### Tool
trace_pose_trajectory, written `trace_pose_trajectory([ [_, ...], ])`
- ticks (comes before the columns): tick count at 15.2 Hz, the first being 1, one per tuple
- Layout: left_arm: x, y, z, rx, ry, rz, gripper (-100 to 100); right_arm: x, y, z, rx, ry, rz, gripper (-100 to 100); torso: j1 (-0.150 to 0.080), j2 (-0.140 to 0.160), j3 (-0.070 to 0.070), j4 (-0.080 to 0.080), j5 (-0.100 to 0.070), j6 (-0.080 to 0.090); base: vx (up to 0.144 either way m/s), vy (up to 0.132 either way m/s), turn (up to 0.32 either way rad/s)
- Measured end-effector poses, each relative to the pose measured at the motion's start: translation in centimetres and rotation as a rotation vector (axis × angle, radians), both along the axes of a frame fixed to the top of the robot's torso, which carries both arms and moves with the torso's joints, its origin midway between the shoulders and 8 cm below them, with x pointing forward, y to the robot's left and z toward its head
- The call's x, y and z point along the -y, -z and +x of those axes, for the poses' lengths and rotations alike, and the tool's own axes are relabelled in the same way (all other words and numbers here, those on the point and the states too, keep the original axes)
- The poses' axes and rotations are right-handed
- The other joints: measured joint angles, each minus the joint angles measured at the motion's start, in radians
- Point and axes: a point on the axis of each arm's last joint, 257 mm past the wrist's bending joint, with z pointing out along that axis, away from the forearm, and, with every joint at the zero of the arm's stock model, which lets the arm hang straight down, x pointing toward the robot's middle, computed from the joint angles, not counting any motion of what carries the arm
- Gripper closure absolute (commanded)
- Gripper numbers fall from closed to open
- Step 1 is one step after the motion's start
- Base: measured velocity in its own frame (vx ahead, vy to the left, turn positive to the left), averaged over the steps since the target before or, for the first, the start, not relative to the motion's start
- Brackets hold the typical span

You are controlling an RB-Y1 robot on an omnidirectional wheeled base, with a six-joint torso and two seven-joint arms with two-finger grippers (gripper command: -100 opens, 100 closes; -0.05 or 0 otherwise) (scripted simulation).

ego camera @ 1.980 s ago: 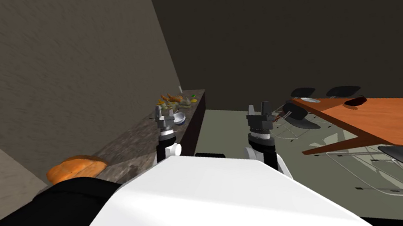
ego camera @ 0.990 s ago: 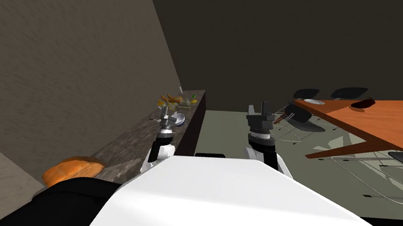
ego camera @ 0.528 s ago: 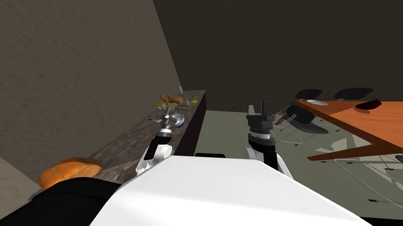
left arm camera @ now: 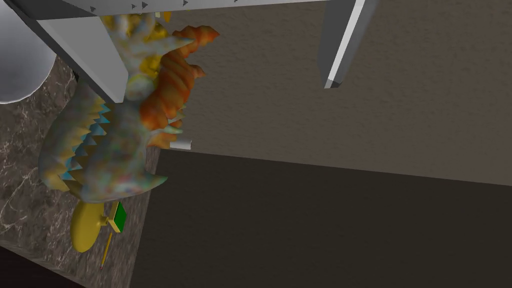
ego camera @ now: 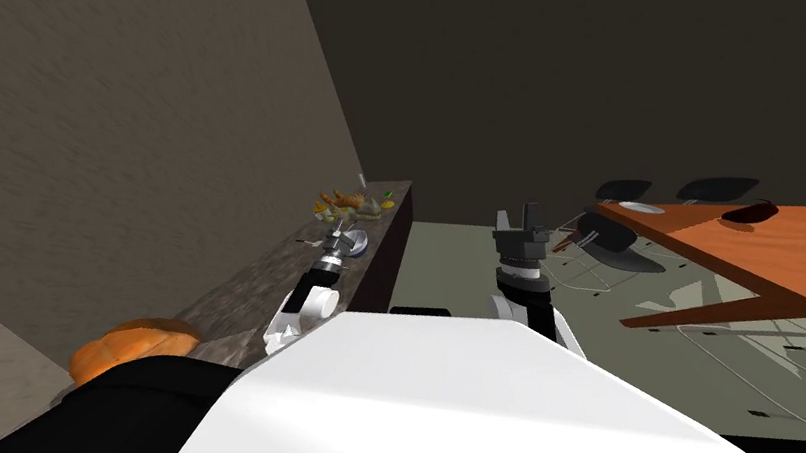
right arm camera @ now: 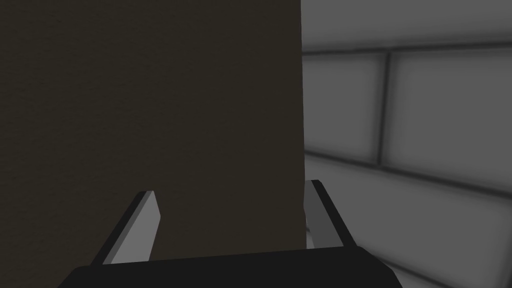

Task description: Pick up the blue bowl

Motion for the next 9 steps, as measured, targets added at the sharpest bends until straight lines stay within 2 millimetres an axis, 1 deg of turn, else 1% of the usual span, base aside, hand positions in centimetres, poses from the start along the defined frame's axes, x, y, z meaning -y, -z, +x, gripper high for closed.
trace_pose_trajectory([
  [3, -0.2, 1.0, 0.4, -0.057, 0.009, -0.013, -100, 0.0, 0.0, 0.0, 0.000, 0.000, 0.000, 0, 0.000, 0.000, 0.000, 0.000, 0.000, 0.000, 0.044, -0.017, 0.019],
  [9, -1.1, 3.2, 0.9, -0.182, 0.019, -0.045, -100, 0.0, 0.0, 0.0, 0.000, 0.000, 0.000, 0, 0.000, 0.000, 0.000, 0.000, 0.000, 0.000, 0.040, -0.014, 0.016],
])
